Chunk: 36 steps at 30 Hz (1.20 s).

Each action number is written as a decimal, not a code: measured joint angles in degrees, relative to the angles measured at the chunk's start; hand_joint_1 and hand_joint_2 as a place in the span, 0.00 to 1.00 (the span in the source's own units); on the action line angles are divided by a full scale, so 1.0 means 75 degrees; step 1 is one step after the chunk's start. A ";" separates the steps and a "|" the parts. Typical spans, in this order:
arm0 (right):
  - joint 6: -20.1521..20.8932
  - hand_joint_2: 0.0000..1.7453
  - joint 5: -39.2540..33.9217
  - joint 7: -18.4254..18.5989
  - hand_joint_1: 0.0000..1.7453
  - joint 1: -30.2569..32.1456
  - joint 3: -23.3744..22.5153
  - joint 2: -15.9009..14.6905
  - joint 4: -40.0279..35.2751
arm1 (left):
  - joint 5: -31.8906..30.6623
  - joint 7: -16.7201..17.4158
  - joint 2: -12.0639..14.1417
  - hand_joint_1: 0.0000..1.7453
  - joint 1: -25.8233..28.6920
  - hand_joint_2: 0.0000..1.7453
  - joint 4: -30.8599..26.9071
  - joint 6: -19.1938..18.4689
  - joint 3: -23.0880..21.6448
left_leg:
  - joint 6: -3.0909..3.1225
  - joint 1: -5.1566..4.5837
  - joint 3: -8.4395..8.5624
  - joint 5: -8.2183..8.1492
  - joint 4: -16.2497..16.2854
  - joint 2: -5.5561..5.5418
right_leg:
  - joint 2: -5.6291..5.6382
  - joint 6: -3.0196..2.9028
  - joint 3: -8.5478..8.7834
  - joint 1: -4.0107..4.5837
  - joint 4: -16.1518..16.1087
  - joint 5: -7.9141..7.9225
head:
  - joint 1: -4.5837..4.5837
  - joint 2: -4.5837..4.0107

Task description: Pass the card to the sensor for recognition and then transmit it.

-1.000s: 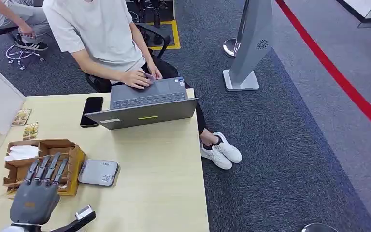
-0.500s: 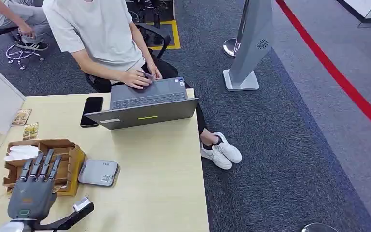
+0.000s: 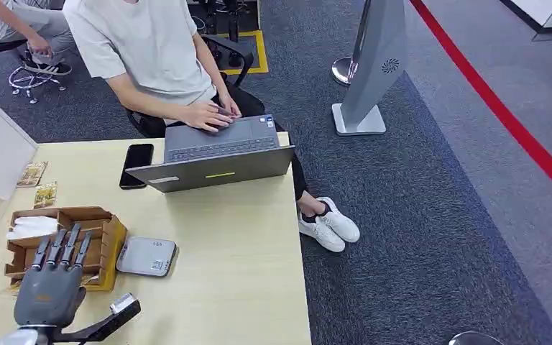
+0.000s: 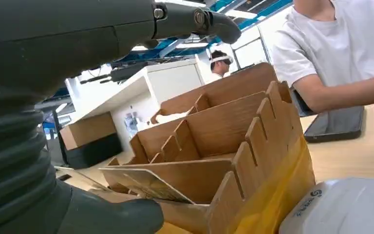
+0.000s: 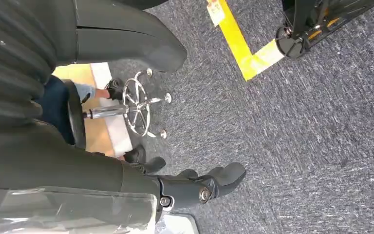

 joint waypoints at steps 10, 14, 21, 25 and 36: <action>0.0064 1.00 0.0009 0.0023 0.00 0.0001 0.0052 -0.0006 0.0000 | 0.0052 -0.0079 -0.0117 0.00 -0.0076 1.00 0.0332 -0.0146 0.0064 | 0.0000 0.0000 0.0000 0.0000 0.0000 0.0000 | 0.0000 0.0000 0.0000 0.0000 0.0000 0.0000 | 0.0000 0.0000; 0.0067 1.00 0.0009 0.0076 0.00 0.0001 0.0055 -0.0006 0.0000 | 0.0085 -0.0090 -0.0148 0.00 -0.0093 1.00 0.0399 -0.0222 0.0073 | 0.0000 0.0000 0.0000 0.0000 0.0000 0.0000 | 0.0000 0.0000 0.0000 0.0000 0.0000 0.0000 | 0.0000 0.0000; 0.0073 1.00 0.0009 0.0090 0.00 0.0001 0.0058 -0.0009 0.0000 | 0.0125 -0.0111 -0.0172 1.00 -0.0091 1.00 0.0422 -0.0323 0.0076 | 0.0000 0.0000 0.0000 0.0000 0.0000 0.0000 | 0.0000 0.0000 0.0000 0.0000 0.0000 0.0000 | 0.0000 0.0000; 0.0076 1.00 0.0009 0.0090 0.00 0.0001 0.0067 -0.0017 0.0000 | 0.0224 -0.0198 -0.0154 1.00 -0.0089 1.00 0.0443 -0.0388 0.0079 | 0.0000 0.0000 -0.0001 0.0000 0.0000 0.0000 | 0.0000 0.0000 0.0000 0.0000 0.0000 0.0000 | 0.0000 0.0000; 0.0087 1.00 0.0012 0.0090 0.00 0.0003 0.0122 -0.0029 0.0000 | 0.0370 -0.0306 -0.0108 1.00 -0.0132 1.00 0.0484 -0.0422 0.0082 | 0.0000 0.0000 0.0000 0.0000 0.0000 0.0000 | -0.0001 0.0000 0.0002 0.0000 0.0000 0.0000 | 0.0000 0.0000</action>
